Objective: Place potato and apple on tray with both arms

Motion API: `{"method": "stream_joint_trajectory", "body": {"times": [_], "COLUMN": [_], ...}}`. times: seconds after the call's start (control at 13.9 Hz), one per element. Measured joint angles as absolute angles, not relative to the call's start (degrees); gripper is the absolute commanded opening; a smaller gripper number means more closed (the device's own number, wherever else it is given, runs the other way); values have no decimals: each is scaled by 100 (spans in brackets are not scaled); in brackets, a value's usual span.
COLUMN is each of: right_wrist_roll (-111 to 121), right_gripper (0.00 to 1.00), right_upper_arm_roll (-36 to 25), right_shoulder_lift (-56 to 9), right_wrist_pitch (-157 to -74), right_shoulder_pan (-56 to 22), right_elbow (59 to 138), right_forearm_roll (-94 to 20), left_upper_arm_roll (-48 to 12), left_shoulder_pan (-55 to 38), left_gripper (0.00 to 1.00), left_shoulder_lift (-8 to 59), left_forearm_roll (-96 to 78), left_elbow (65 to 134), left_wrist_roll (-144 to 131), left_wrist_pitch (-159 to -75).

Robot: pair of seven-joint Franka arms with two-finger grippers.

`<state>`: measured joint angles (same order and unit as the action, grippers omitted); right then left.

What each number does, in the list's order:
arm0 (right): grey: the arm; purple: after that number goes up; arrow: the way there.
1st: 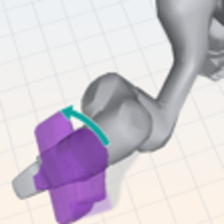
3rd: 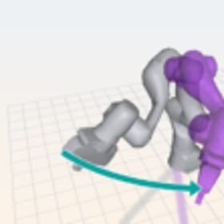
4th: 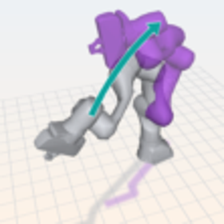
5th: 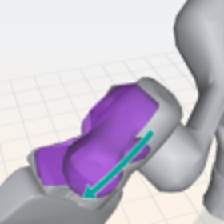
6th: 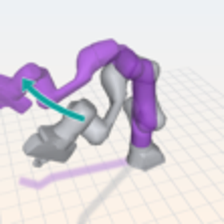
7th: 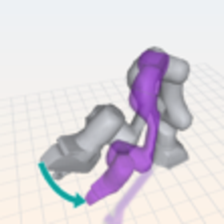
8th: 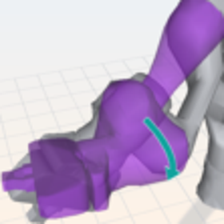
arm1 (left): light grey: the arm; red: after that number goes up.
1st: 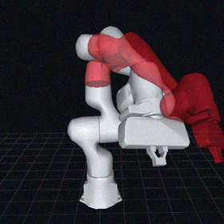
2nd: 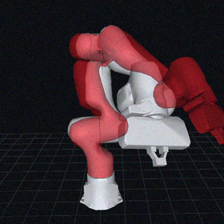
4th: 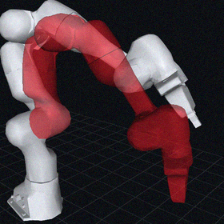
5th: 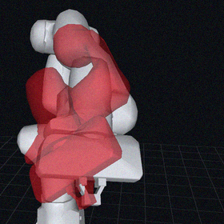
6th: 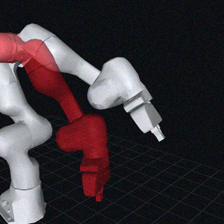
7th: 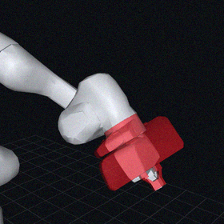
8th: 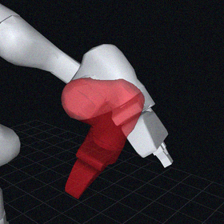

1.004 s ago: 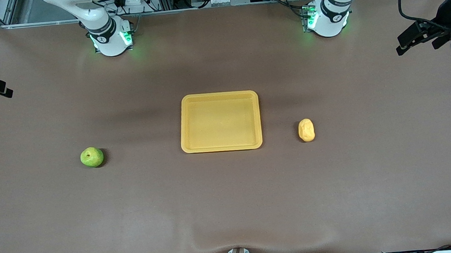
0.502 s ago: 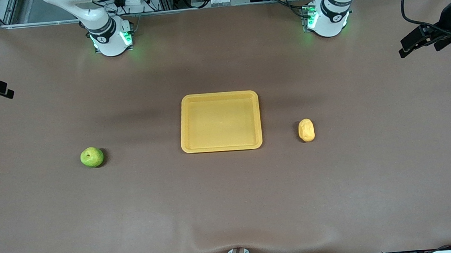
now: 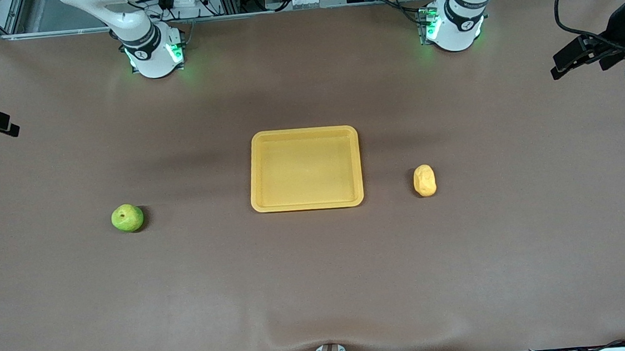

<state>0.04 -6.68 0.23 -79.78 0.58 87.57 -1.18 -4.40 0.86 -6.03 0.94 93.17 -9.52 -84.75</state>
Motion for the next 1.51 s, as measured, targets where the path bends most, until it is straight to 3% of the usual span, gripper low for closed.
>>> {"method": "stream_joint_trajectory", "body": {"times": [0.65,1.51], "right_wrist_roll": [5,-319], "right_gripper": [100,100], "right_upper_arm_roll": [-592,-571], "right_shoulder_lift": [-323,-1761], "right_wrist_pitch": [-8229,-9500], "right_shoulder_pan": [-68,-1114], "right_elbow": [8760,8773], "right_forearm_roll": [-119,-119], "left_upper_arm_roll": [-451,-470], "left_shoulder_pan": [76,67], "left_gripper": [100,100], "left_shoulder_lift": [-536,-324], "left_forearm_roll": [81,78], "left_elbow": [9323,9595], "left_wrist_roll": [-925,-925], "left_wrist_pitch": [-8471,-8770]}}
